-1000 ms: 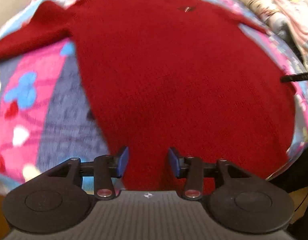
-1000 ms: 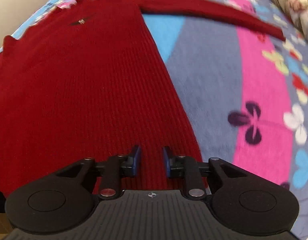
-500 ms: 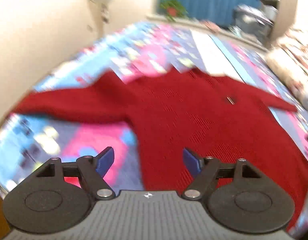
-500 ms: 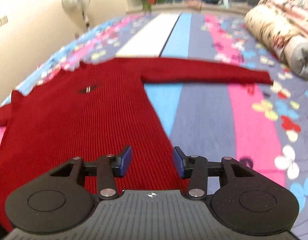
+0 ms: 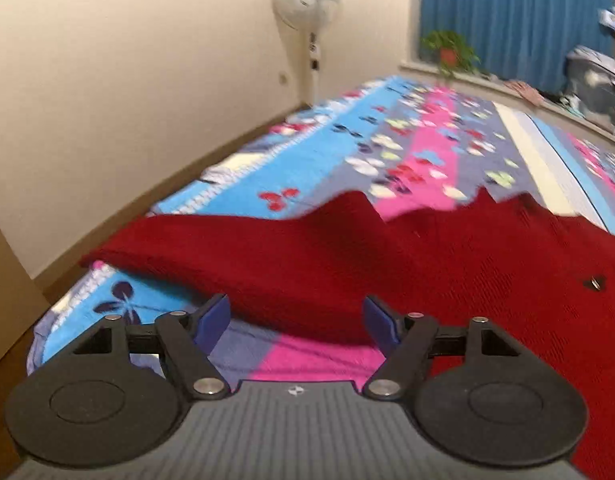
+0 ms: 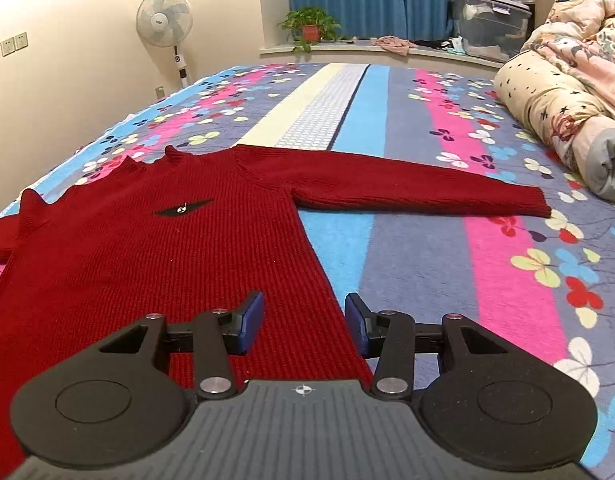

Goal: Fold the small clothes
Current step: 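Grasp the other sleeve with the left gripper and fold it across the sweater body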

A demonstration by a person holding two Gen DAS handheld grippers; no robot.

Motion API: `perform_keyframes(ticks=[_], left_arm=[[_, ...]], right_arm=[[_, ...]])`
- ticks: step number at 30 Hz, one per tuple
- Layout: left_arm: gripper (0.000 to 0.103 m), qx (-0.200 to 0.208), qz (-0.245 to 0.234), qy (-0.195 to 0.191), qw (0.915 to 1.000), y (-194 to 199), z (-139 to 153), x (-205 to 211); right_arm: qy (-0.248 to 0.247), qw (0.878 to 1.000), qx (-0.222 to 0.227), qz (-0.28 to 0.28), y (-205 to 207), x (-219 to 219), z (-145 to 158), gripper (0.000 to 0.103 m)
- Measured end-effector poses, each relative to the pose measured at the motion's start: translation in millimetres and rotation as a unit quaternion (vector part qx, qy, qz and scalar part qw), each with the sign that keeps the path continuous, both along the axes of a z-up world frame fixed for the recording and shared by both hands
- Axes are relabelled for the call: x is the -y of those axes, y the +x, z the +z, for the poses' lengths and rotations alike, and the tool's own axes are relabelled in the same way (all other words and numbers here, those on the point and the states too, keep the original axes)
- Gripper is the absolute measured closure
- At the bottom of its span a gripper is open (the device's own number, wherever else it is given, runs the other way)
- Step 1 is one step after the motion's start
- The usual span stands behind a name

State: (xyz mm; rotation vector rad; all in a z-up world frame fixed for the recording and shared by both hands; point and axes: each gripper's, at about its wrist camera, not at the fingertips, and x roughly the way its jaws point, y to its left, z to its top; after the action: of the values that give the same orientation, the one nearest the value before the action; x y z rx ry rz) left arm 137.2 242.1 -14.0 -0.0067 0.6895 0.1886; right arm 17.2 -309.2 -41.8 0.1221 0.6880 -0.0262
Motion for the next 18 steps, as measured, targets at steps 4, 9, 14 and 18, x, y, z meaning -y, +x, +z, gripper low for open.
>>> perform_keyframes(ticks=[4, 9, 14, 18], left_arm=[[0.023, -0.003, 0.026, -0.020, 0.9995, 8, -2, -10], [0.018, -0.011, 0.056, -0.061, 0.9965, 29, -10, -31], [0.018, -0.020, 0.107, -0.142, 0.9839, 44, -31, -72], [0.018, -0.023, 0.134, -0.198, 0.9708, 52, -45, -94]], right_arm=[[0.009, 1.000, 0.008, 0.001, 10, -2, 0, 0.058], [0.023, 1.000, 0.010, 0.006, 22, -5, -1, 0.066], [0.000, 1.000, 0.012, 0.029, 27, -17, -1, 0.065], [-0.002, 0.999, 0.014, 0.042, 29, -23, 1, 0.064]])
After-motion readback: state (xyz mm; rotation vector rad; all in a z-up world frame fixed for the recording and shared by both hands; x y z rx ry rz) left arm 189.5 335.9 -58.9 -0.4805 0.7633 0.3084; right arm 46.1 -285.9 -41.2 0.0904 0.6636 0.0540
